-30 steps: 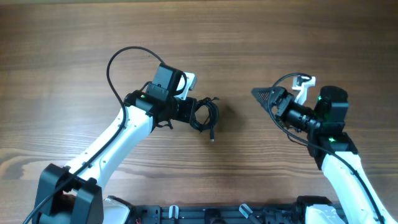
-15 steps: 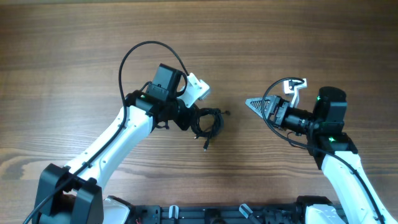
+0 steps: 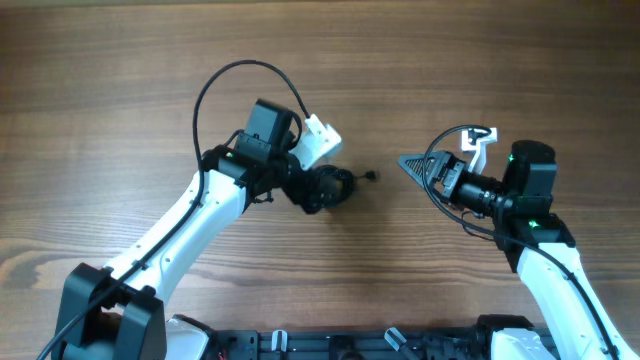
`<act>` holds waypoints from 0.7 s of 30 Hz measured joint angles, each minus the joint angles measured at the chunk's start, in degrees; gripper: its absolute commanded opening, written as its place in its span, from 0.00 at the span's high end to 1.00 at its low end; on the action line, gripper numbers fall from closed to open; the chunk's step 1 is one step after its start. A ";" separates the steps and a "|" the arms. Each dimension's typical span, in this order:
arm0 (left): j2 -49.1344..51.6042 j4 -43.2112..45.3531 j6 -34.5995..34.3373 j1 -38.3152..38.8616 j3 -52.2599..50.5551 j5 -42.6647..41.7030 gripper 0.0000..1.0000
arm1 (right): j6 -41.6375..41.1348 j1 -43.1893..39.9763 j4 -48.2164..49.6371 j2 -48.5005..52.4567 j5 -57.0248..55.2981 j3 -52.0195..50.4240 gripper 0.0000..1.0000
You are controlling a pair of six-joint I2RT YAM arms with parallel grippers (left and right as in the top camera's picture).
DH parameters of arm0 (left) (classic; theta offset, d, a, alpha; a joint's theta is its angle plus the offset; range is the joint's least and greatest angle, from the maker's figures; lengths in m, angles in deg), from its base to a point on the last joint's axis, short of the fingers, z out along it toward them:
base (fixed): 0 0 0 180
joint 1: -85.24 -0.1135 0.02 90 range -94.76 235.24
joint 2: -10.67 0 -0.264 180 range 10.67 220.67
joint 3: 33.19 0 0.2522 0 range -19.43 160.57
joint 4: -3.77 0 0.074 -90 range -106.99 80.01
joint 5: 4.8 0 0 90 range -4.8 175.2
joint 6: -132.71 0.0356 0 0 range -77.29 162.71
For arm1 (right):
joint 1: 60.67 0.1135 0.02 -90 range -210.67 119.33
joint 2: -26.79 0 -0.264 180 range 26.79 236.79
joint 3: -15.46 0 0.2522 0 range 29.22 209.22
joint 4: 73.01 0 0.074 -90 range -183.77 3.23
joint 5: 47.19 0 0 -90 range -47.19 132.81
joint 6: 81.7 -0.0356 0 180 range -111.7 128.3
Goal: Untangle cables
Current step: 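Reach the right gripper toward the cable held by the left gripper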
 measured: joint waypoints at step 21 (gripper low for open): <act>0.00 -2.86 -58.95 3.04 0.00 12.52 0.20 | 0.20 0.00 -7.96 0.07 -10.71 0.04 0.00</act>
